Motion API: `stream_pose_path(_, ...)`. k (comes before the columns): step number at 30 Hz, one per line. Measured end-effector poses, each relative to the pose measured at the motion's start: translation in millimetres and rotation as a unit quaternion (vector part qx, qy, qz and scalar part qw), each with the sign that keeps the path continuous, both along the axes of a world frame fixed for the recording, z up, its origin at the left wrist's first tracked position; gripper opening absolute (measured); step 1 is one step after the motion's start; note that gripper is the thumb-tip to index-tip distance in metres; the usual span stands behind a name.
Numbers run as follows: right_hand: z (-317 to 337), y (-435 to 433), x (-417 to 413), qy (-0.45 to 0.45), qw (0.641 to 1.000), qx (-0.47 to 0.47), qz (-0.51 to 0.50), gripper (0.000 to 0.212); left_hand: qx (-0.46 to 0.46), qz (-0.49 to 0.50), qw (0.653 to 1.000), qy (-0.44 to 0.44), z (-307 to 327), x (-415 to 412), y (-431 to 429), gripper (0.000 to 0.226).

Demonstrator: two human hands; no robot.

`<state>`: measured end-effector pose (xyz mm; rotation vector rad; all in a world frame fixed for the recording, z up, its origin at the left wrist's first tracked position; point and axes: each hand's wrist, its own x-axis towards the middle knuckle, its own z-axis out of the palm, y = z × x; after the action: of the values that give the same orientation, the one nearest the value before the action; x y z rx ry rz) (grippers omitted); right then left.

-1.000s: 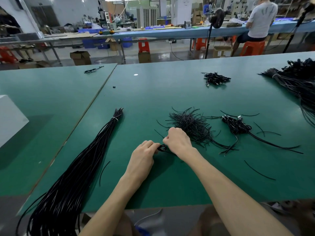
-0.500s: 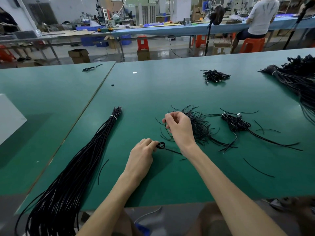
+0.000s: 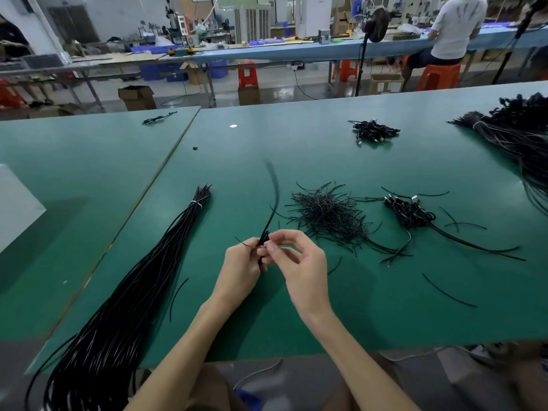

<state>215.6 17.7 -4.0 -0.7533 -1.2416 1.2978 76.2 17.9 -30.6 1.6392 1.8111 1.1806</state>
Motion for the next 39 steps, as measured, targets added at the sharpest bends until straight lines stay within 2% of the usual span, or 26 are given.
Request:
stream_pose_path(4,-10.2,7.2,5.0,0.019,0.998,-0.041,-0.042,0.008,-0.018,-0.056,0.997,-0.052,4.6,-0.8,-2.1,0.032)
stream_pose_path(7,-13.7,13.2,6.5,-0.007,0.998,-0.039,-0.058,0.009,-0.046,-0.08,0.99,-0.105,4.0,-4.7,-0.2,0.029)
stream_pose_path(14,-23.1,17.2,6.5,0.005,0.997,-0.05,-0.063,0.009,-0.05,-0.104,0.984,-0.134,2.0,-8.6,2.7,0.028)
stream_pose_path(19,-27.4,16.8,2.6,-0.119,0.991,0.03,-0.061,0.021,-0.042,-0.109,0.98,-0.162,-0.5,-12.8,5.1,0.025)
stream_pose_path(22,-28.0,14.6,-0.9,-0.215,0.968,0.115,-0.053,0.03,-0.027,-0.093,0.985,-0.146,-3.2,-13.1,5.3,0.025)
stream_pose_path(26,-30.7,8.9,-6.9,-0.347,0.913,0.213,-0.024,0.051,-0.019,-0.091,0.99,-0.107,-5.1,-13.7,5.7,0.031)
stream_pose_path(31,-29.0,12.9,-4.2,-0.31,0.938,0.147,-0.045,0.045,-0.007,-0.094,0.991,-0.1,-2.3,-10.7,3.7,0.027)
stream_pose_path(35,-25.1,6.9,-5.5,-0.331,0.921,0.203,-0.038,0.06,-0.012,-0.084,0.992,-0.095,-1.2,-10.1,2.2,0.036)
stream_pose_path(37,-26.8,5.3,-6.9,-0.344,0.916,0.204,-0.027,0.055,-0.011,-0.076,0.994,-0.078,-1.2,-10.5,1.7,0.037)
stream_pose_path(39,-27.8,8.1,-6.8,-0.339,0.925,0.166,-0.029,0.05,-0.009,-0.072,0.995,-0.062,-0.7,-10.0,2.0,0.03)
